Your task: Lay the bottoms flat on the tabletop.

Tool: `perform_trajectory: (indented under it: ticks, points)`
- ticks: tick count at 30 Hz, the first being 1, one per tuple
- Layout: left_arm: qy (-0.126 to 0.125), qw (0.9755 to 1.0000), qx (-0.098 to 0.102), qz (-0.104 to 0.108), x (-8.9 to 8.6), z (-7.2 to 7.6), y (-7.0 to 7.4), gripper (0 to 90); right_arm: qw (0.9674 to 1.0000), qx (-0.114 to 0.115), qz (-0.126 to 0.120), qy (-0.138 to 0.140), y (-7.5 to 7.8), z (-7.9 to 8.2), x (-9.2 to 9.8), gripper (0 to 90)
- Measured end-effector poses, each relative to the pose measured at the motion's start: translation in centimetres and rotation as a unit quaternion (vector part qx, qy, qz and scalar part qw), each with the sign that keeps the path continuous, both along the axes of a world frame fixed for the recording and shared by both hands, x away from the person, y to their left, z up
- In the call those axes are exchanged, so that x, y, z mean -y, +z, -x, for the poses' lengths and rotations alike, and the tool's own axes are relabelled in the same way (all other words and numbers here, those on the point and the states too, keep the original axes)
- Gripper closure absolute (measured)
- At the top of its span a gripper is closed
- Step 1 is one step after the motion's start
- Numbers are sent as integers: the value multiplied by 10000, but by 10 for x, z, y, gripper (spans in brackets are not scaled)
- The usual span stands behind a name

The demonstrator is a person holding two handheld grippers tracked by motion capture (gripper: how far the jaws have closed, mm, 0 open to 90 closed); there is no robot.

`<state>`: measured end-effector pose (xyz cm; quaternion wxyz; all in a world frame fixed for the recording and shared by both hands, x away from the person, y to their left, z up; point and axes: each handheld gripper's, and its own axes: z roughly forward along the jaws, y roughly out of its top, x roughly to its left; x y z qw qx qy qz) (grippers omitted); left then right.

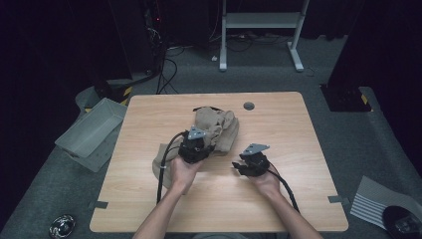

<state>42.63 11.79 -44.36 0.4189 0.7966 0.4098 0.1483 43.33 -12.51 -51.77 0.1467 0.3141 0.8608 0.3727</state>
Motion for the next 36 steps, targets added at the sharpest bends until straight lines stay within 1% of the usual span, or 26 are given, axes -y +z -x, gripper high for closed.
perform_trajectory:
  ticks: [2, 4, 5, 6, 10, 12, 14, 15, 17, 20, 21, 23, 24, 25, 27, 30, 31, 32, 35, 36]
  points:
    - [11, 10000, -5, 28, -1, -1, -1, 785, 10000, 77, -40, 12, 2, -1, -12, 518]
    - [5, 10000, -1, 55, -1, -1, -1, 785, 9998, 184, -117, -46, 2, -3, -22, 503]
    - [-2, 10000, -2, 78, -1, -1, -1, 785, 9997, 191, -122, -115, 3, -5, -28, 489]
    - [-2, 10000, -5, 89, 0, -1, -1, 785, 9995, 255, -120, -173, 2, -8, -35, 479]
    - [-5, 9999, -19, 110, -2, -2, -3, 785, 9980, 420, -150, -457, 3, -17, -52, 417]
    - [8, 9999, -25, 127, -2, -2, -4, 785, 9975, 422, -119, -547, 2, -21, -59, 408]
    - [23, 10000, -29, 90, -3, -2, -6, 786, 9975, 421, 40, -560, -1, -26, -67, 423]
    - [34, 10000, -17, 61, -3, -1, -8, 786, 9975, 383, 78, -592, -3, -27, -69, 467]
    - [38, 10000, -19, 20, -4, -1, -10, 785, 9976, 347, 179, -567, -6, -29, -72, 572]
    - [91, 10000, -32, 20, -6, -1, -14, 785, 9984, 285, 196, -439, -7, -30, -73, 760]
    - [110, 9999, -33, 21, -7, -2, -15, 784, 9986, 278, 245, -369, -6, -30, -72, 853]
    - [177, 9998, 6, -13, -10, -3, -16, 784, 9988, 262, 231, -338, -6, -30, -71, 868]
    - [229, 9997, 32, -32, -12, -3, -16, 783, 9991, 209, 219, -308, -5, -30, -70, 876]
    - [286, 9996, 59, -43, -14, -3, -16, 783, 9992, 180, 226, -273, -4, -29, -69, 879]
    - [420, 9990, 119, -39, -21, -3, -15, 783, 9992, 193, 284, -186, -4, -26, -66, 883]
    - [611, 9979, 200, -13, -30, -4, -14, 784, 9991, 225, 365, -32, -3, -16, -56, 884]
    - [660, 9976, 208, 0, -32, -5, -13, 784, 9990, 235, 380, 23, -2, -9, -49, 884]
    - [727, 9972, 194, 29, -35, -5, -13, 784, 9990, 235, 380, 23, -2, -9, -49, 884]
    - [946, 9954, 154, 84, -43, -7, -14, 784, 9985, 285, 450, 122, -2, 5, -32, 884]
    - [991, 9949, 165, 81, -44, -7, -15, 784, 9985, 283, 443, 118, -2, 9, -27, 884]
